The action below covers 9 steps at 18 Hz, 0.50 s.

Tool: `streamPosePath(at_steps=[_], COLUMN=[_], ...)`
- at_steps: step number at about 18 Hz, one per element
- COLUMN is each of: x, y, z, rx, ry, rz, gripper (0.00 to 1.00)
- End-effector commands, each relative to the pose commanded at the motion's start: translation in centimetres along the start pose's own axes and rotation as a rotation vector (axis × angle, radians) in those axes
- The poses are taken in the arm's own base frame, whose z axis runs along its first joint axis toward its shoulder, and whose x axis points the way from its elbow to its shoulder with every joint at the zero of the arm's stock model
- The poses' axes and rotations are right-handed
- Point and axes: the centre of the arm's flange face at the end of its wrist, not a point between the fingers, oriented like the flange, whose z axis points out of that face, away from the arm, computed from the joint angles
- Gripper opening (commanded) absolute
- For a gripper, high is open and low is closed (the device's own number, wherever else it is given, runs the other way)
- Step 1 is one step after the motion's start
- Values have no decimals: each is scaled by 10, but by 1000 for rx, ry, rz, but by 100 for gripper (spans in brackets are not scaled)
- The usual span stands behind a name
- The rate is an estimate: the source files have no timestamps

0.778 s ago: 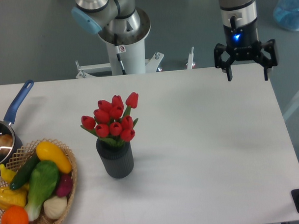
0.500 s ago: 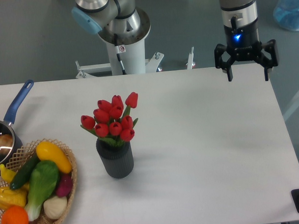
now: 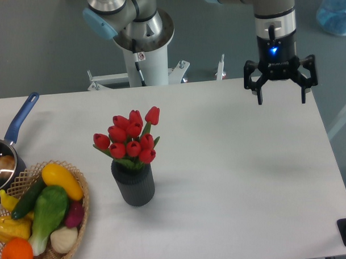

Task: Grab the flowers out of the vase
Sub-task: 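Open the gripper wide above the table beside the tulip vase, then move the open gripper toward the red tulip stems above the black vase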

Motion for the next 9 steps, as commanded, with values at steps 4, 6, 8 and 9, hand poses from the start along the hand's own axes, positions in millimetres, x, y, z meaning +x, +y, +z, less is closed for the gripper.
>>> streamPosePath(at_steps=[4,6,8,9], x=[-15,-18,-8,-5], y=[-17,-47,-74,-76], z=[-2,-3,6,8], rx=[25,64,80,81], ry=[-10,-10,10,19], rz=[-160,-295,-324,-322], gripper=[100,100,100,100])
